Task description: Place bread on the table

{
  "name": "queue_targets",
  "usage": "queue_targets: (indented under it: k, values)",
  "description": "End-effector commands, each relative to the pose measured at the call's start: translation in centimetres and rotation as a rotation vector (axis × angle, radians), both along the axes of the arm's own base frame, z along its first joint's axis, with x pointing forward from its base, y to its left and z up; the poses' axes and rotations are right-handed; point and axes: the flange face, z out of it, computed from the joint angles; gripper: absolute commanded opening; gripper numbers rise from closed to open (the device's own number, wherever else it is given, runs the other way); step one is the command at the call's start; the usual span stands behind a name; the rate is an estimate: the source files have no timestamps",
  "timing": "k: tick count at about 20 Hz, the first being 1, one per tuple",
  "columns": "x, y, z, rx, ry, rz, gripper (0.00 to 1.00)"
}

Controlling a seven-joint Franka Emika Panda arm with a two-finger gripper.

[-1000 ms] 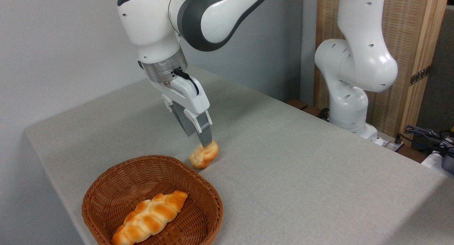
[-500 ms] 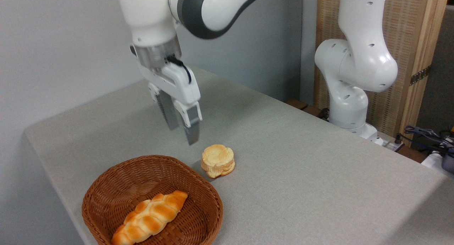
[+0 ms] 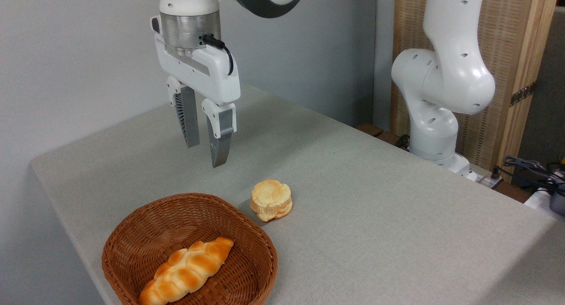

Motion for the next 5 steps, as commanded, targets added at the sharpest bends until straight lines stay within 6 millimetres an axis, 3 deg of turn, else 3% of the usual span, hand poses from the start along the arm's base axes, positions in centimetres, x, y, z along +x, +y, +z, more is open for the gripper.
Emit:
queue_targets:
  k: [1, 5]
  values:
    - [0.3, 1.0, 0.4, -0.014, -0.015, 0.012, 1.0]
    - [0.6, 3.0, 0.4, -0.02, -0.014, 0.05, 1.0]
